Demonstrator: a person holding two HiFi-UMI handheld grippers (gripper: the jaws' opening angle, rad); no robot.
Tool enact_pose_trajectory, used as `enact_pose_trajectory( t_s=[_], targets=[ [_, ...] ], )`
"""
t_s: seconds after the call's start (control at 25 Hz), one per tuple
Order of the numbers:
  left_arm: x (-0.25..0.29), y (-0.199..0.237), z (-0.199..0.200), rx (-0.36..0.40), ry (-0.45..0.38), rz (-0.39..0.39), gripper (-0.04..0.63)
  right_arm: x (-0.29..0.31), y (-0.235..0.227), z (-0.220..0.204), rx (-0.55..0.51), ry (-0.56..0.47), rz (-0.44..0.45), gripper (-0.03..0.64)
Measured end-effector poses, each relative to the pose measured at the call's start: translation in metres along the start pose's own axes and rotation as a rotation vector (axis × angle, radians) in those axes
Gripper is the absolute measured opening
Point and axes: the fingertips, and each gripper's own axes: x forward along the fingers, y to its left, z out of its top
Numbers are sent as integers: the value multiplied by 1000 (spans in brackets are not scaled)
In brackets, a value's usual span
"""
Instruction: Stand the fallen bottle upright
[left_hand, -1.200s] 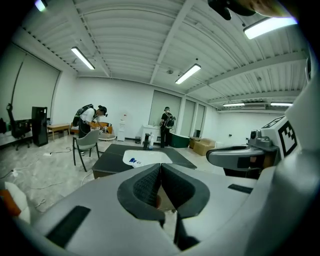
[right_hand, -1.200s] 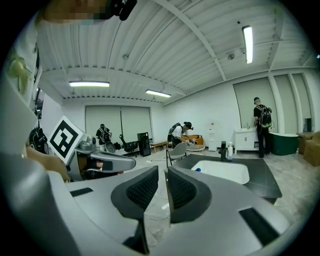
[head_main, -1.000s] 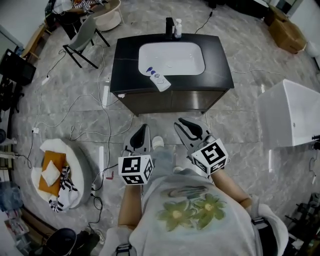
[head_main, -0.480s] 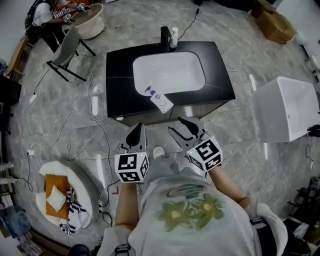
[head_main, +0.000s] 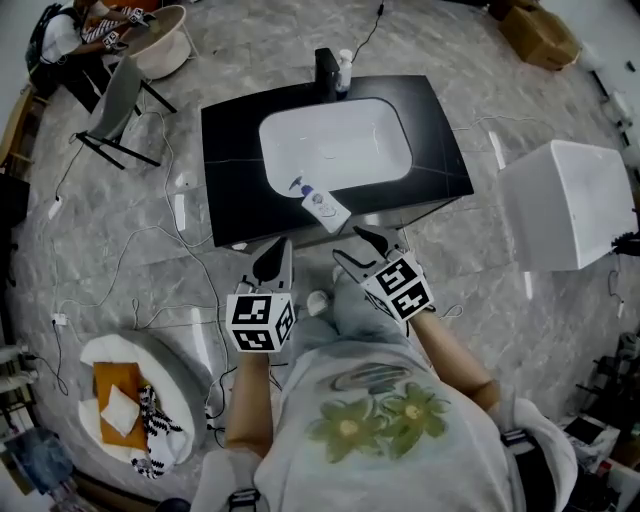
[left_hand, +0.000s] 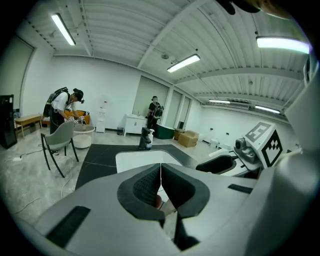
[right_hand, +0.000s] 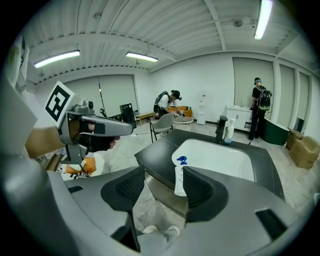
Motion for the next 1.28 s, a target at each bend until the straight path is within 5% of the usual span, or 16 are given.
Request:
enact_pose_trajectory(
  t_s=[0.24, 0.76, 1.28],
  targets=[
    [27, 12, -3, -22, 40, -37, 20, 35, -17, -6, 25, 80, 31, 222],
    [102, 54, 7, 93, 142, -26, 23, 101, -65, -18, 13, 181, 31, 245],
    [181, 93, -22, 175, 317, -74, 129, 159, -93, -43, -32, 330, 61, 253]
  ],
)
